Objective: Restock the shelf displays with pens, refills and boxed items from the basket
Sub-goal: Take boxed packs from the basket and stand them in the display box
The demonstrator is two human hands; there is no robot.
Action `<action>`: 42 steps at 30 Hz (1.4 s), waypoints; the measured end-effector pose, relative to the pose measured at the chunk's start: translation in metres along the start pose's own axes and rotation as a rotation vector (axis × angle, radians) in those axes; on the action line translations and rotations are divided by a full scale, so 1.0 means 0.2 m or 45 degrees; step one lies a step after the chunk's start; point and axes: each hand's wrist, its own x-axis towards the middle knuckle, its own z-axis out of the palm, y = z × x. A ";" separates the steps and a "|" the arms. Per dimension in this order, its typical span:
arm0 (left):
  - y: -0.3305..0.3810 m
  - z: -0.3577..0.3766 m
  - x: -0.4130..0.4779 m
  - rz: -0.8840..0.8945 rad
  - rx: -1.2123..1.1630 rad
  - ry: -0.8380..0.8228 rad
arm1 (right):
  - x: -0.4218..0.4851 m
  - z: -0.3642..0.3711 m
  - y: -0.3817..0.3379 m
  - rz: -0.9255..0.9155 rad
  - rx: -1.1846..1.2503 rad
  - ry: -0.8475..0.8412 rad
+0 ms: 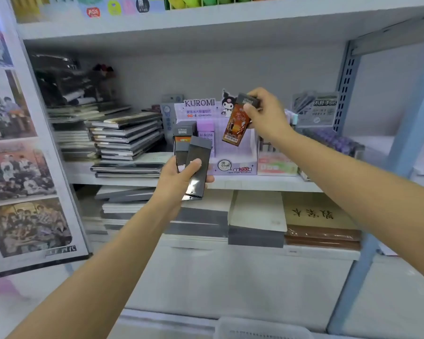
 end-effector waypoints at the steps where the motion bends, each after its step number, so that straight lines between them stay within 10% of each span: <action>1: 0.00 -0.01 0.02 0.006 -0.001 0.004 | 0.03 0.02 0.01 -0.001 -0.046 -0.004; 28: -0.03 -0.08 0.19 -0.013 -0.153 -0.005 | 0.22 0.25 0.12 -0.030 -0.568 -0.360; 42: -0.04 -0.08 0.19 -0.024 -0.133 -0.037 | 0.16 0.29 0.14 -0.097 -0.776 -0.076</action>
